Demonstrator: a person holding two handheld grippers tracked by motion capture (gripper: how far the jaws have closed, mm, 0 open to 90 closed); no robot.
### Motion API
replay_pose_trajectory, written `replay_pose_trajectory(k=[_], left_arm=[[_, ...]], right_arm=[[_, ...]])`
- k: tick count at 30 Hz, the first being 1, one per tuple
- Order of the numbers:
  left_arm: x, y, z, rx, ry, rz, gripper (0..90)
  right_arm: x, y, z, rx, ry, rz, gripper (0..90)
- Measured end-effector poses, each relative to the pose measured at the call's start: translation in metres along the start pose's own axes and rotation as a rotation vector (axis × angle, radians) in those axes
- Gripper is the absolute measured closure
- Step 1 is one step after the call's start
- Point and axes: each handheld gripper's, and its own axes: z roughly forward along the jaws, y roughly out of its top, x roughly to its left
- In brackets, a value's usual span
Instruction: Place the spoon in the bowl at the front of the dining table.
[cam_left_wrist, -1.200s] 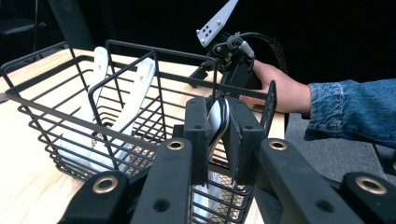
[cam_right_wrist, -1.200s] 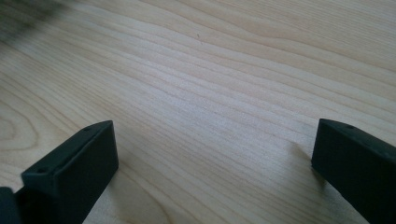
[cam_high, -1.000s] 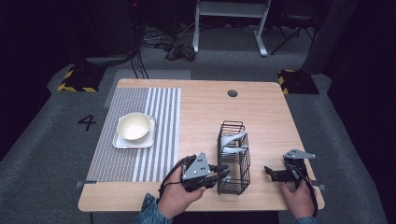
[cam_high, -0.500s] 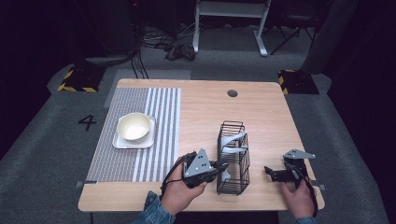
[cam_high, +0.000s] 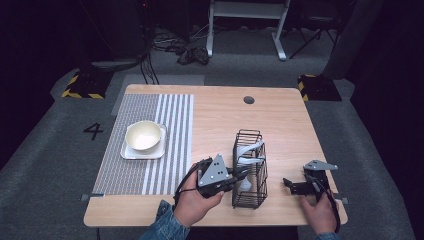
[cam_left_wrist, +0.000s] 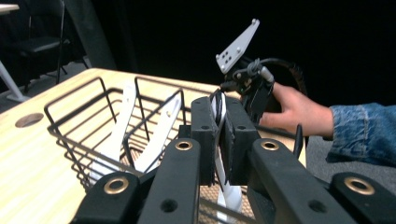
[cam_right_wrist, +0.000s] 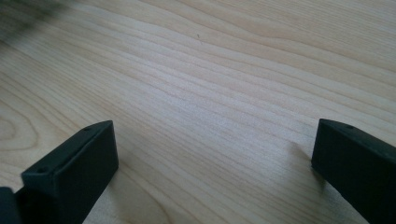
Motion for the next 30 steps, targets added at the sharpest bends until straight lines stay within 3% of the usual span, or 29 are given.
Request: replay_pose_trajectory(k=[15,30], left_arm=[[-0.001,0.027,-0.011,-0.045,-0.018,0.016,84.7],[0.006,0.046,-0.018,-0.066,-0.071,0.007,84.8]], right_arm=[[0.000,0.000,0.000,0.000,0.000,0.000,0.4],[0.000,0.000,0.000,0.000,0.000,0.000,0.4]])
